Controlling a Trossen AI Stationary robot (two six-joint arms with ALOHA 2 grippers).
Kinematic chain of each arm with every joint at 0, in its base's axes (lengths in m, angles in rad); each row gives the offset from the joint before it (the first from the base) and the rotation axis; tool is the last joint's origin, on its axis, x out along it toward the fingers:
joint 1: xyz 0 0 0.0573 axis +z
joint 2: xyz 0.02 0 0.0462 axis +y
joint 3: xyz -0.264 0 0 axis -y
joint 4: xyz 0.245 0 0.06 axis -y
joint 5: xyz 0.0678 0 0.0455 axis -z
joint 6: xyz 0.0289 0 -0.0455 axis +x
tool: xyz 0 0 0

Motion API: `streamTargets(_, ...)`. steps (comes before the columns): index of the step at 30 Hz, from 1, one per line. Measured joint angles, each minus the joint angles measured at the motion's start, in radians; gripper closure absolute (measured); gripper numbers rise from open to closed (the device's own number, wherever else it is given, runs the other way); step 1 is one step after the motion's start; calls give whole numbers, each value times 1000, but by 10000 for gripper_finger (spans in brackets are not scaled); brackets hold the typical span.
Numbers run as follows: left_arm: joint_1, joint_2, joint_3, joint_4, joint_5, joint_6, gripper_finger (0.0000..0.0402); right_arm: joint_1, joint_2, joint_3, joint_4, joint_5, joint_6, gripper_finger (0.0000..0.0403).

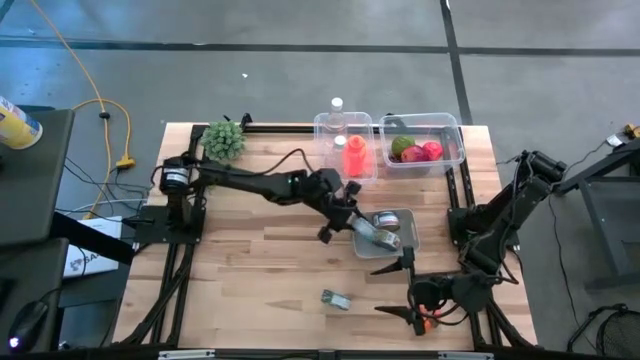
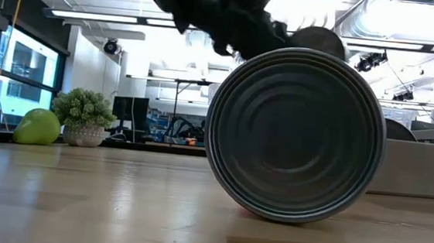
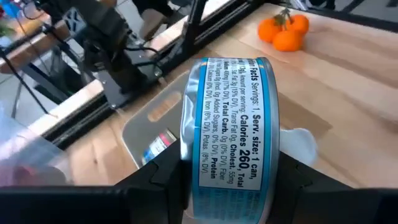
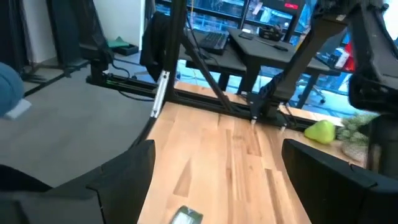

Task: Pick & Place Food Item
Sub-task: Put the blue tuna can into the gray bin

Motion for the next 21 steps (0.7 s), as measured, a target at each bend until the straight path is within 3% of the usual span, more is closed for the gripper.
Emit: streamTargets(21,10,62,10,5,-26,30,256,0,2,0,-78,-5,38,64)
